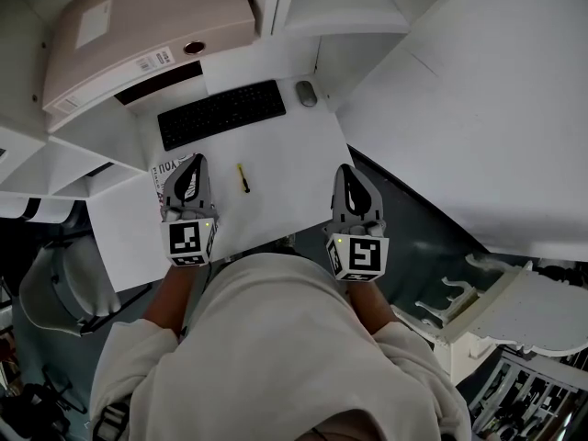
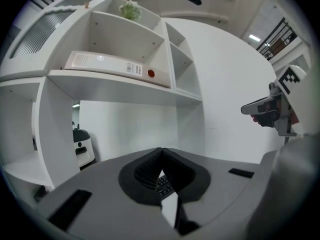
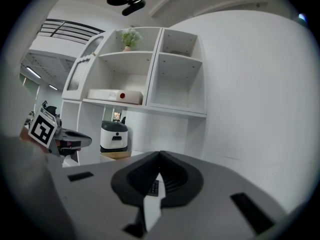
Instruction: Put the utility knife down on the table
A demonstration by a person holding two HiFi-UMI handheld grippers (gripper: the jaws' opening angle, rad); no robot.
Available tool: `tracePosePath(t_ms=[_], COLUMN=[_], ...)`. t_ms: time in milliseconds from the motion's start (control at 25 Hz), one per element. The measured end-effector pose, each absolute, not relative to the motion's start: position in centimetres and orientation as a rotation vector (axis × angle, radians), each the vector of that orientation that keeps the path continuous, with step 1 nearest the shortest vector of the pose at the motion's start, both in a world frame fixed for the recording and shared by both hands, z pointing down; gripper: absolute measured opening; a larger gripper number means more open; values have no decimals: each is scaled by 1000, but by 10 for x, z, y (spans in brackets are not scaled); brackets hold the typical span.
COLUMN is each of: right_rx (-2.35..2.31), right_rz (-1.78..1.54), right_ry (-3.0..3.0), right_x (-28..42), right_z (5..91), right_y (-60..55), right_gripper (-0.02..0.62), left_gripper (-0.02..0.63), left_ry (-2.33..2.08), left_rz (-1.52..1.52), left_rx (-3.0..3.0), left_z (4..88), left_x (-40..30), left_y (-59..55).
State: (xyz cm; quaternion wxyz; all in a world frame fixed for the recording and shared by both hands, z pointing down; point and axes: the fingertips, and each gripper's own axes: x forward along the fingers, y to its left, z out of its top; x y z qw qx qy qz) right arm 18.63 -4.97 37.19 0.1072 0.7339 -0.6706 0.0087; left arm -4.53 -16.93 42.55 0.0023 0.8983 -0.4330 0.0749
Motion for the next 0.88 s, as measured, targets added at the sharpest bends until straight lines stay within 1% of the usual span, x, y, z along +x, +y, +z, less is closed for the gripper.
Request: tracePosePath(t_ms=[320, 880], right_rx=[2209, 2234], right_rz=[18, 4], right_ry=[-1930, -1906], right_x=[180, 172], right_z=[368, 366], right_y=[-36, -27], right_gripper=[3, 3], left_gripper=[0, 0], left_ry=[-1329, -1314], left_rz=[175, 176], left_rx=[2882, 2892], left_z=[408, 407], left_x=[-55, -64], left_y=[-162, -157])
